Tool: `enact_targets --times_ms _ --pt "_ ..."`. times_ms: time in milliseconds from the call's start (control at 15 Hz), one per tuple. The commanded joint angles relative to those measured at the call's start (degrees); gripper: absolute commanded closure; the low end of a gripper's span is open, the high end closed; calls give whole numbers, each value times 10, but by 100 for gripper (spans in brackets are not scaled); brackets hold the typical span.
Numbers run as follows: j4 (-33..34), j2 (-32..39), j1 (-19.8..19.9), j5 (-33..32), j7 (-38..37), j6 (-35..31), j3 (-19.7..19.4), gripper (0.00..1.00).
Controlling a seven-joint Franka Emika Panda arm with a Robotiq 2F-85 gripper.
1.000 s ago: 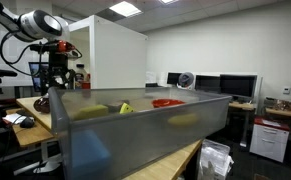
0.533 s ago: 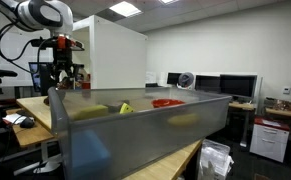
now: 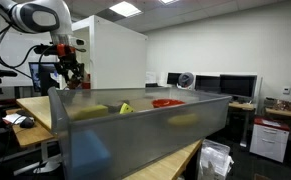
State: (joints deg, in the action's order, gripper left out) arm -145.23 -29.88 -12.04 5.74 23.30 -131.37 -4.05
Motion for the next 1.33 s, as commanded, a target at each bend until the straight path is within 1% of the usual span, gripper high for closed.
enact_targets --times_ms 0,67,200,333,800,867,933,1000,1067,1267 --pt "-58 -45 -5 38 9 -112 -8 67" --pt "-69 -50 -9 42 12 -139 -11 67" --pt "-88 -61 -15 43 14 -170 -16 67" --pt "-103 -71 -21 40 13 -189 -20 67" --pt "-144 -123 -39 24 16 -187 -32 67" --pt "-147 -128 -41 24 14 -184 -32 41" --pt "-151 -134 -43 24 13 -182 -33 17" --pt "-155 -138 -44 23 11 -183 -33 16" --pt "-136 -126 -48 24 9 -176 -34 16" --pt "-136 -138 -53 22 6 -173 -32 4"
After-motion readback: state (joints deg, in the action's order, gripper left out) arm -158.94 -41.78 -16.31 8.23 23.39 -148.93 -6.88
